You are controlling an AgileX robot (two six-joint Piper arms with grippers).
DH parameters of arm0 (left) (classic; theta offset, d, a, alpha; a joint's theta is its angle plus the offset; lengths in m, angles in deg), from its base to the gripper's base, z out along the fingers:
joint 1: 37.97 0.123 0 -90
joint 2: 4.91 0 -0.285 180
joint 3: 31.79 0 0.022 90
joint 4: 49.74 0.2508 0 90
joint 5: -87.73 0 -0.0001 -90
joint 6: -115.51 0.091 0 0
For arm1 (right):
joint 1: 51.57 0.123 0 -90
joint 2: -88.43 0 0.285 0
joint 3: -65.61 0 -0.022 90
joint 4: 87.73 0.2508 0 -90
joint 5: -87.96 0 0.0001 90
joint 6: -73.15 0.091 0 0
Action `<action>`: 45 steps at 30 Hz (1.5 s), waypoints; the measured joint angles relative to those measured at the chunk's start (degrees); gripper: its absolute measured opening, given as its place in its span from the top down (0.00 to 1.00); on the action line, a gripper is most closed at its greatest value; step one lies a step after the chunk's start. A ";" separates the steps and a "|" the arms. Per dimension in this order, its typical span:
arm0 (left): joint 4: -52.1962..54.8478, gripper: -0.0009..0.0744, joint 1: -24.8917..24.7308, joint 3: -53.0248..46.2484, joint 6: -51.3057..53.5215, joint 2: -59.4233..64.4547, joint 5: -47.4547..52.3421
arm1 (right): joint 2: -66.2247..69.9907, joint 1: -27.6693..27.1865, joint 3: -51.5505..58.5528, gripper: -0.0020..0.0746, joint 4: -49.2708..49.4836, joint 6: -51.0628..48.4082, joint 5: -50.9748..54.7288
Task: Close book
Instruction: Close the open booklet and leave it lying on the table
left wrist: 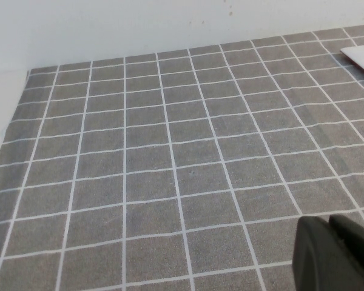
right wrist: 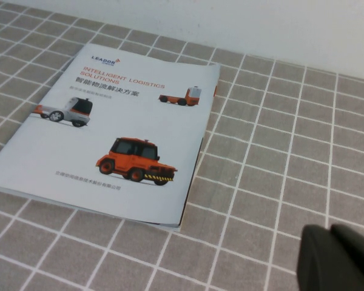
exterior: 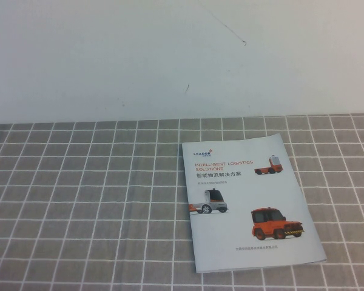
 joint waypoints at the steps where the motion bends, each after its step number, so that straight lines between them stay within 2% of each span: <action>1: 0.00 0.99 0.00 0.00 0.00 0.00 0.00 | 0.00 0.00 0.00 0.98 0.00 0.00 0.00; 8: 0.11 0.99 0.00 0.00 0.00 0.00 0.10 | -0.81 -0.16 1.98 0.98 0.00 0.00 -1.04; 18: 0.11 0.99 0.00 0.00 0.00 0.00 0.24 | -8.67 -8.50 11.85 0.98 -7.90 3.41 -13.53; 23: 0.19 0.99 0.00 0.00 0.00 -0.02 0.37 | -9.18 -9.02 18.29 0.98 -9.19 7.51 -14.99; 45: 0.33 0.99 0.00 0.10 0.00 -0.02 0.49 | -9.18 -9.02 18.29 0.98 -9.47 6.46 -14.97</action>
